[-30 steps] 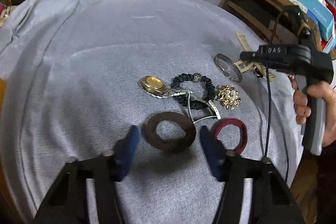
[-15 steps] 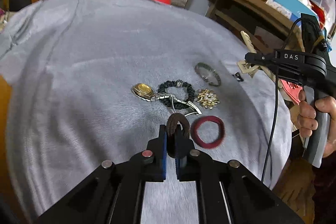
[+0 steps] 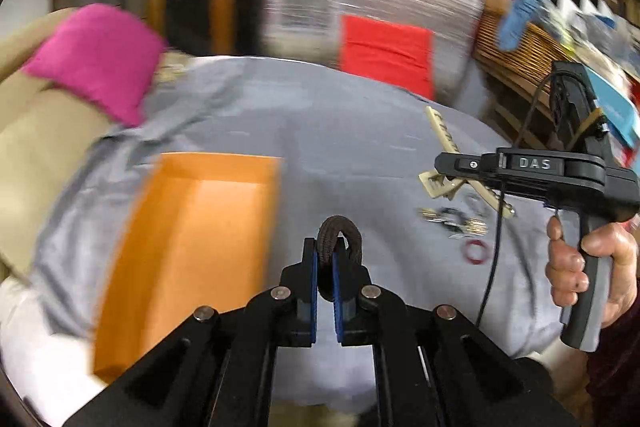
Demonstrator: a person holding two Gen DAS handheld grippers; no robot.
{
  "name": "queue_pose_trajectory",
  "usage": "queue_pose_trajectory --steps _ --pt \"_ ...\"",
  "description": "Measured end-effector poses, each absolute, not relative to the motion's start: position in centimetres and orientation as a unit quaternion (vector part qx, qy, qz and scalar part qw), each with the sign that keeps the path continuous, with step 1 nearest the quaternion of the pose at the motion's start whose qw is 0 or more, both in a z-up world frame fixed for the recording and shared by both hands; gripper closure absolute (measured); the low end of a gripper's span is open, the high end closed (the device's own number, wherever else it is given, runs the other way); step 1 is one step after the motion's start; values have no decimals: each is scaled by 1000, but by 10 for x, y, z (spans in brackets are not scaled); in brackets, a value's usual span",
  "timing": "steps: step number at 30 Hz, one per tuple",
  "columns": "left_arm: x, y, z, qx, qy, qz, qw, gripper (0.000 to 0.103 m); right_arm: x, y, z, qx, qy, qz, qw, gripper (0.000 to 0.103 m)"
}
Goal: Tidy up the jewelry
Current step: 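Carry the clip and hair tie into the orange box and open both tools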
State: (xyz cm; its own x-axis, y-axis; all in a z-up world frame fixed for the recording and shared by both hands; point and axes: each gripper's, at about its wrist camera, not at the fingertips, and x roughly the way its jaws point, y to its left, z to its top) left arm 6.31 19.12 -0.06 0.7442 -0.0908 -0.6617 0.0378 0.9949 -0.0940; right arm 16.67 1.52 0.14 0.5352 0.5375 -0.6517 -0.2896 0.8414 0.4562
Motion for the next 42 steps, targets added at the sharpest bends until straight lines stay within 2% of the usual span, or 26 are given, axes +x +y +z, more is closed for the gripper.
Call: queue_pose_trajectory --steps 4,9,13,22,30,31,32,33,34,36,42 --pt "50 251 -10 -48 372 22 927 97 178 109 0 138 429 305 839 78" --pt "50 294 -48 -68 408 57 909 97 203 194 -18 135 451 345 812 78" --pt "68 312 -74 -82 434 68 895 96 236 246 -53 145 490 358 781 78" --pt "122 334 -130 -97 491 87 861 96 284 280 -120 129 572 319 745 78" --pt "144 339 -151 -103 526 99 838 96 303 274 -136 106 602 267 745 78" --pt "146 339 -154 -103 533 100 834 95 305 272 -135 105 604 262 746 76" --pt "147 339 -157 -107 538 100 830 94 306 272 -134 104 606 256 746 64" --pt "148 340 -158 -111 541 100 828 85 306 270 -132 105 605 252 748 42" --pt "147 341 -159 -118 544 101 824 69 306 267 -127 109 600 250 752 34" --pt "143 340 -155 -116 539 112 827 59 303 263 -115 123 578 267 761 32" --pt "123 329 -114 -79 495 130 855 59 271 233 -60 116 498 274 815 32"
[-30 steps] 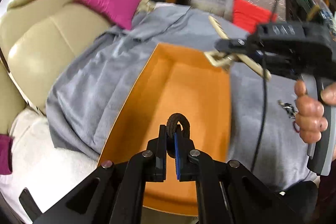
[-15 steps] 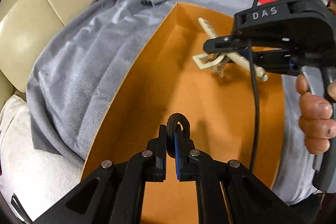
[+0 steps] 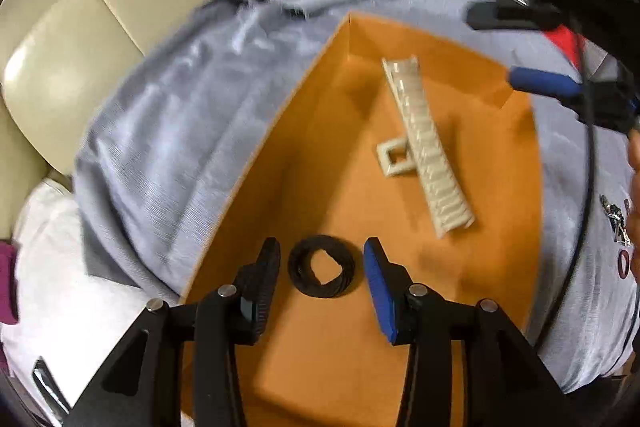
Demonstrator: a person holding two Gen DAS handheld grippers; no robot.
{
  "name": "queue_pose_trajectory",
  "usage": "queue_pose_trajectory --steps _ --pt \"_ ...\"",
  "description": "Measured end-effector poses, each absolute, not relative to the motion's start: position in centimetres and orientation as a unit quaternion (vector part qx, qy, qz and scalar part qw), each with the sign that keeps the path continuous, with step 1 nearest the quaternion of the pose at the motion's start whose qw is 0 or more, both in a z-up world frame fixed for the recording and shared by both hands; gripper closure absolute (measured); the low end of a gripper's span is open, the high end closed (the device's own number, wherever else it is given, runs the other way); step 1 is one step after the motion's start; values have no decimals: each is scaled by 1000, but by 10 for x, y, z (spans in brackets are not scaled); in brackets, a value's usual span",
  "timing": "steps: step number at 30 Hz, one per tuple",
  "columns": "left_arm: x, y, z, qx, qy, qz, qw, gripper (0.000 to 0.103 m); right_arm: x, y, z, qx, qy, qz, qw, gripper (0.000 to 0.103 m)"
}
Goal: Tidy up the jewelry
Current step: 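Carry the clip and hair tie into the orange box and open both tools, then move both tools back over the remaining jewelry on the table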
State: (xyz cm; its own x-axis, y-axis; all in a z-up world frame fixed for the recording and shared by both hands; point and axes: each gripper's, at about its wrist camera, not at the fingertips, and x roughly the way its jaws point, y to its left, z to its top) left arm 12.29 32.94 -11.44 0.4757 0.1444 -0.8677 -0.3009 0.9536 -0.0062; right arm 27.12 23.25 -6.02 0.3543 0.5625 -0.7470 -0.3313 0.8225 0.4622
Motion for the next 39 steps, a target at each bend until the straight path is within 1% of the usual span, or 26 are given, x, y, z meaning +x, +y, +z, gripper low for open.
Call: queue_pose_trajectory --steps 5,7,9,16,23,28,34,39 --pt "109 305 -73 -46 447 134 883 51 220 189 -17 119 423 258 860 32" --pt "107 290 -62 -27 429 128 894 46 196 162 -7 134 395 239 877 32" --pt "100 273 -53 -11 412 118 903 43 178 139 -4 153 385 219 883 32" --pt "58 197 -27 59 361 67 928 40 124 70 5 128 372 167 904 32" --pt "47 140 -8 49 355 7 934 39 67 -15 39 145 343 118 921 32" --pt "33 88 20 74 320 -35 944 39 31 -63 62 157 321 81 930 32" --pt "10 48 40 96 289 -67 950 37 7 -96 80 174 301 66 935 32" --pt "7 36 42 104 292 -70 948 37 1 -104 83 177 291 66 938 32"
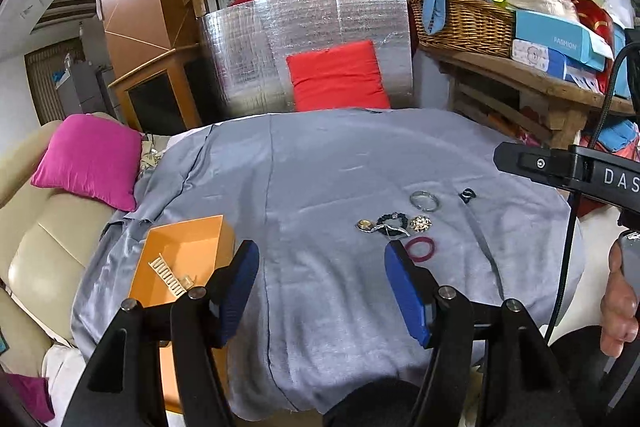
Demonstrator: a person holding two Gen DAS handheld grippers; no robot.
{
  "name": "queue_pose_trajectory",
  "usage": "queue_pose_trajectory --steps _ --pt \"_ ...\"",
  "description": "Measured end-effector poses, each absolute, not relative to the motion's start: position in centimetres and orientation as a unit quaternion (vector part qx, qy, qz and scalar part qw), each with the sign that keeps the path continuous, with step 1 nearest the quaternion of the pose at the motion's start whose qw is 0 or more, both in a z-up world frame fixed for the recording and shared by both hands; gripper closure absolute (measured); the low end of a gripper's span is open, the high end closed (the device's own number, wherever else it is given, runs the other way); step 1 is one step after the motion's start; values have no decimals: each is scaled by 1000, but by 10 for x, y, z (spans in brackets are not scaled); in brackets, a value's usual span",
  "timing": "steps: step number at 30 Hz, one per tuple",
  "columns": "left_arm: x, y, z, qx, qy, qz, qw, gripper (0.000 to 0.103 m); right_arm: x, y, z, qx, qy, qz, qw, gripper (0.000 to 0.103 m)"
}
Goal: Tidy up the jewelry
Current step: 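Move both tools back over the remaining jewelry on the table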
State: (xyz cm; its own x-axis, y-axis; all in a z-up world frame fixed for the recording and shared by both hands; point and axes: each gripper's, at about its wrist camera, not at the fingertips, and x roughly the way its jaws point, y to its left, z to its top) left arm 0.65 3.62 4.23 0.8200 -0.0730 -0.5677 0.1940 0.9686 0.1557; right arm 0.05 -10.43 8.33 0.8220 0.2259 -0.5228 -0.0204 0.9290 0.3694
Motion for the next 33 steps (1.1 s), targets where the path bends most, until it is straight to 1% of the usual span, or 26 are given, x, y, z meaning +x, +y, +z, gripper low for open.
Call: queue_pose_trajectory --steps 8,12,13,15,19,21,23,24,26,33 --pt "3 39 40 90 306 -84 944 37 3 -125 64 205 294 43 932 32" --pt "13 42 32 74 326 -94 938 36 3 -140 51 196 301 38 932 32" --pt "17 43 29 68 331 -97 936 35 3 -146 46 193 305 34 932 32" --pt "32 44 16 53 353 -102 929 29 7 -165 32 199 318 25 927 32" --pt "73 35 -19 37 398 -107 910 29 21 -212 1 236 346 8 908 32" --pt "94 29 -39 24 420 -112 900 29 36 -230 -16 254 362 4 897 39" --pt "110 24 -55 16 434 -114 893 29 50 -240 -28 263 373 7 890 40" --pt "119 20 -64 12 440 -115 890 29 57 -244 -34 266 376 8 887 42" --pt "132 15 -75 5 443 -122 888 29 71 -248 -44 265 385 11 884 45" --pt "168 -9 -110 -7 447 -146 883 29 103 -253 -68 284 411 28 866 45"
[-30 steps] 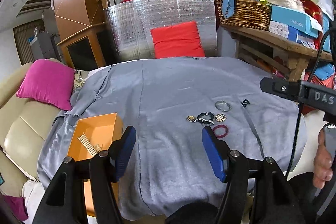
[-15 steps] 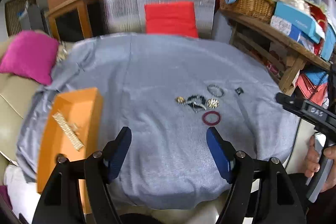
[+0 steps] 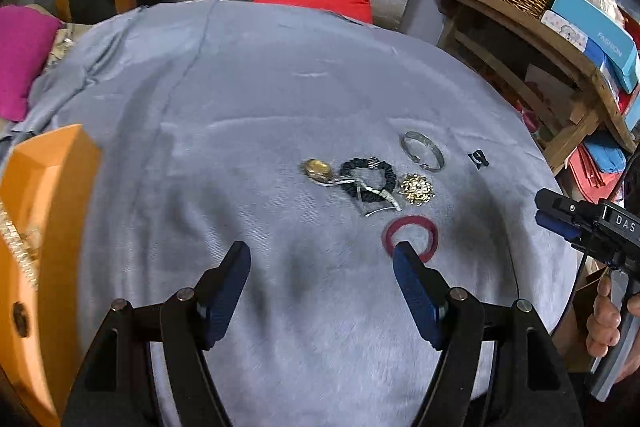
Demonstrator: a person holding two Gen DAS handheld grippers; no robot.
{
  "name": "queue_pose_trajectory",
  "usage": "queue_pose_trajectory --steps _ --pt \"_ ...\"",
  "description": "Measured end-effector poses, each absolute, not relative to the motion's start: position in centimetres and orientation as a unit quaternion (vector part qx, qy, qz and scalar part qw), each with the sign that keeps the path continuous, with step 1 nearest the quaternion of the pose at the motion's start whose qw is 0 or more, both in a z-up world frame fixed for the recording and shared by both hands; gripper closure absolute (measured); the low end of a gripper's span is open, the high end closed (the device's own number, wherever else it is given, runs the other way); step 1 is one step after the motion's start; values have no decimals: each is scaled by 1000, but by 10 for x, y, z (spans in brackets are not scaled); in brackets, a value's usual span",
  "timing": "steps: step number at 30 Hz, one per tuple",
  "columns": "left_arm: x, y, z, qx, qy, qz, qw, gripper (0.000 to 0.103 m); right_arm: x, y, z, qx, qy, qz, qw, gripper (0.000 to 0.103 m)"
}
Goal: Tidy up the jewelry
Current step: 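Move both tools back over the remaining jewelry on the table, then grasp the red hair tie with the left tool while the right tool grasps the silver bangle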
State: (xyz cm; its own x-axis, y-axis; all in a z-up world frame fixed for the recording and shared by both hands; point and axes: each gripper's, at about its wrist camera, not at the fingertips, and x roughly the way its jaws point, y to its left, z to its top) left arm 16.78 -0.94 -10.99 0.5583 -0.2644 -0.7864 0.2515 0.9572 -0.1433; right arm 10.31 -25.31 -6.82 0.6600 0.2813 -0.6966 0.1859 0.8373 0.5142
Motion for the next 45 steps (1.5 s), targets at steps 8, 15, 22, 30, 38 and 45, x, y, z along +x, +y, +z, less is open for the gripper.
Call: queue_pose_trajectory --steps 8,15,22,30,38,45 --pt "170 -42 -133 23 439 -194 877 29 140 -244 -81 283 427 41 858 45" --pt "176 -57 -144 37 452 -192 871 29 167 -235 -86 280 430 44 857 45" --pt "181 -69 -156 48 465 -198 861 29 178 -237 -95 269 443 37 854 45" --pt "190 -83 -162 20 489 -218 844 28 170 -251 -97 288 440 24 850 45" --pt "194 -91 -164 3 477 -217 851 27 170 -248 -97 303 433 32 849 45" --pt "198 -97 -166 16 465 -230 855 81 189 -235 -99 312 427 42 848 39"
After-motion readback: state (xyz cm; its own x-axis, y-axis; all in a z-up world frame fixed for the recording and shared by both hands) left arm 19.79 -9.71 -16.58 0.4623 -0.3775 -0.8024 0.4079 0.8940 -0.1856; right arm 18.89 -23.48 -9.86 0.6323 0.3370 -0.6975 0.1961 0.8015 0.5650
